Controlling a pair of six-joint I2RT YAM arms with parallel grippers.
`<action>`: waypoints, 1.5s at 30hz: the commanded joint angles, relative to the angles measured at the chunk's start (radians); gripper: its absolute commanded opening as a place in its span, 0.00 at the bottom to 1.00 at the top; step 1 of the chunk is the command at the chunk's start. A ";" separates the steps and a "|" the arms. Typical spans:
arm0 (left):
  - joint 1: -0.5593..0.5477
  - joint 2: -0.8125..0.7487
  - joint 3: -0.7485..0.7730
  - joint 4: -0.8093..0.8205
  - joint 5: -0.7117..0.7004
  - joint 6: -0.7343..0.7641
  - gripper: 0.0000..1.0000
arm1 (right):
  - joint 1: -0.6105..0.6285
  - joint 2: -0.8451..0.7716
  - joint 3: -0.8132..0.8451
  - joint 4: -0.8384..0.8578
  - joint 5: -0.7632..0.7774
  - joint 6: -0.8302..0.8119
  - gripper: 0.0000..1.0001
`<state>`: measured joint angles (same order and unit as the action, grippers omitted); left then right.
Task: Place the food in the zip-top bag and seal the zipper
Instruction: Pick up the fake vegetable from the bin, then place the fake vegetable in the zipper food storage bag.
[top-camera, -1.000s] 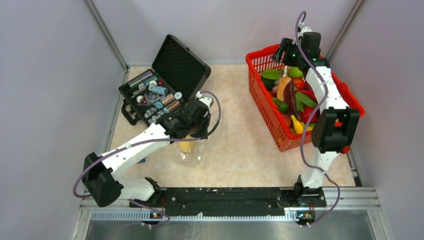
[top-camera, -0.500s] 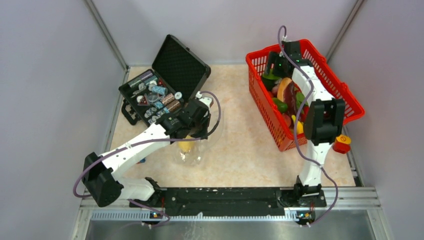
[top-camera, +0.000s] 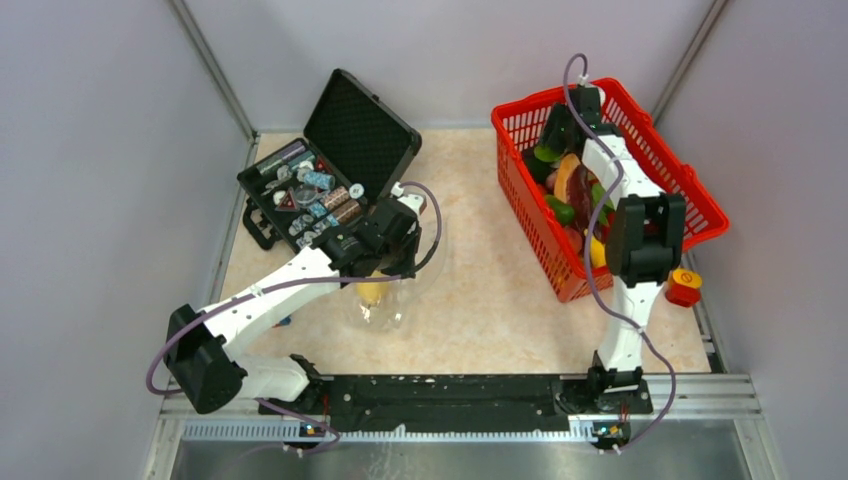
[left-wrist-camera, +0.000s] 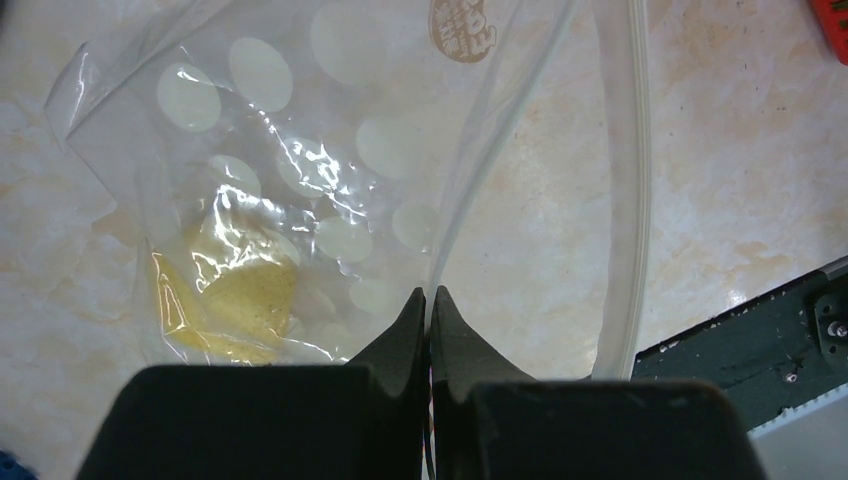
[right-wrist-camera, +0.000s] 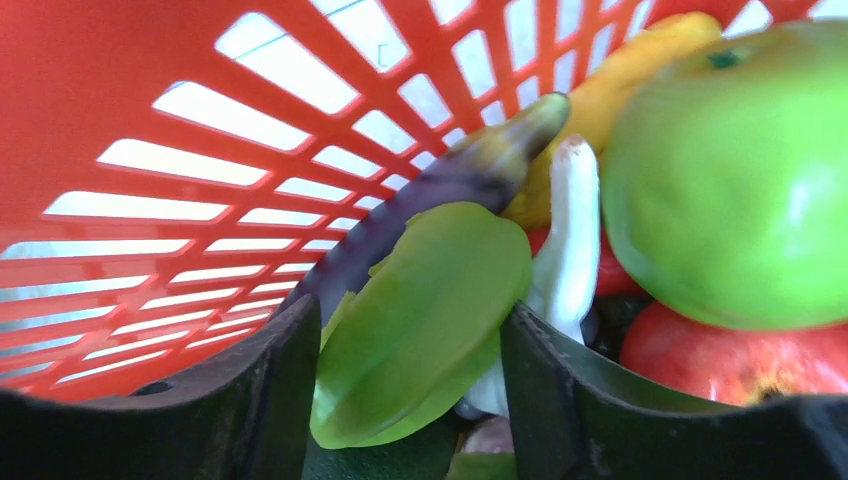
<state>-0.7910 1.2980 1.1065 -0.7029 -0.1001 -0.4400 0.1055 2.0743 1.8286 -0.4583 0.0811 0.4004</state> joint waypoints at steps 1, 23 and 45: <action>0.003 -0.025 -0.005 0.020 -0.026 -0.002 0.00 | 0.003 -0.046 -0.099 0.208 -0.012 0.115 0.49; 0.003 -0.042 -0.020 0.024 -0.009 -0.008 0.00 | -0.016 -0.396 -0.372 0.524 -0.156 0.032 0.00; 0.002 -0.067 -0.023 0.065 -0.022 -0.032 0.00 | -0.032 -0.901 -0.688 0.568 -0.649 0.115 0.00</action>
<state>-0.7910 1.2770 1.0874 -0.6945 -0.1040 -0.4511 0.0410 1.3231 1.2236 0.0719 -0.4252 0.4561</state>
